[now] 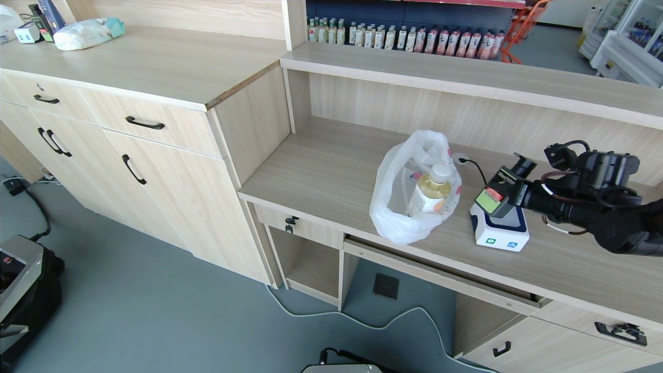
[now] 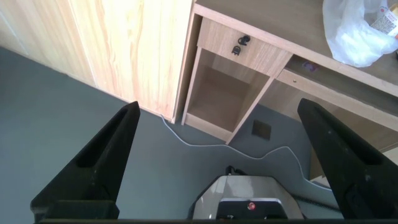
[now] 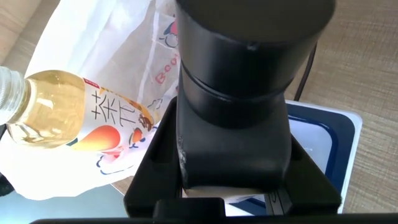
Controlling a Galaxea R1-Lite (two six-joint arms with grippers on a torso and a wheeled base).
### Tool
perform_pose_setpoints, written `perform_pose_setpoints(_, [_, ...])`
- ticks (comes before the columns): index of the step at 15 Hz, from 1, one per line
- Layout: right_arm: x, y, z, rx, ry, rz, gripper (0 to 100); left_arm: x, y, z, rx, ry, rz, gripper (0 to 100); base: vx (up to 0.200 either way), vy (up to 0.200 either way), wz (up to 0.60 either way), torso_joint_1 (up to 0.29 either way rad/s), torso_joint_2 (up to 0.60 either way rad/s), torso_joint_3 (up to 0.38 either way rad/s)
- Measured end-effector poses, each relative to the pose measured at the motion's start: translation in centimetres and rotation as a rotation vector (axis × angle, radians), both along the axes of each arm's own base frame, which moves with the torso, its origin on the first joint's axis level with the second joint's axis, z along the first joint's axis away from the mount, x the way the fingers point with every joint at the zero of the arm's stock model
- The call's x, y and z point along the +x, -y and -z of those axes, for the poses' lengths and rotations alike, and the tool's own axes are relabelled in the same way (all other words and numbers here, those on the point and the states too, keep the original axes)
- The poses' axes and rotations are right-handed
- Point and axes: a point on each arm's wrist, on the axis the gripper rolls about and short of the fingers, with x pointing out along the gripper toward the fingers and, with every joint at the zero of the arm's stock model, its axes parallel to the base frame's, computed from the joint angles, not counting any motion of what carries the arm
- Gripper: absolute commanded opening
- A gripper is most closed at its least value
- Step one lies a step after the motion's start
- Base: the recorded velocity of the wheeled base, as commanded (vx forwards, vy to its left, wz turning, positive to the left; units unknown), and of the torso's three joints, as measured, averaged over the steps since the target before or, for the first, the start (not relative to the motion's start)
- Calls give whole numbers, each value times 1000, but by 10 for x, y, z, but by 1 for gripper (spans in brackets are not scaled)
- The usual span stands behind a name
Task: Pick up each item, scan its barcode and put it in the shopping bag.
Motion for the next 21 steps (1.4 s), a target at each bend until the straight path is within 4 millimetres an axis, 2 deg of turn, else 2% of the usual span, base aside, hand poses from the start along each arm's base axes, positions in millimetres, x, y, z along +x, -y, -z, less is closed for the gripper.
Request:
perform_pose_setpoints(12, [2, -3, 0, -2, 8, -16, 0, 0, 0, 0, 0, 0, 0, 100, 0, 0, 0, 0, 0, 0])
perform_pose_setpoints(16, [0, -3, -10, -11, 34, -30, 0, 0, 0, 0, 0, 0, 0, 100, 0, 0, 0, 0, 0, 0])
perform_pose_setpoints(17, [-4, -4, -21, -44, 74, -50, 0, 0, 0, 0, 0, 0, 0, 100, 0, 0, 0, 0, 0, 0])
perform_pose_setpoints(19, [-20, 1, -41, -262, 188, -79, 0, 0, 0, 0, 0, 0, 0, 100, 0, 0, 0, 0, 0, 0])
perform_pose_setpoints(21, [-43, 18, -39, -513, 223, -71, 0, 0, 0, 0, 0, 0, 0, 100, 0, 0, 0, 0, 0, 0])
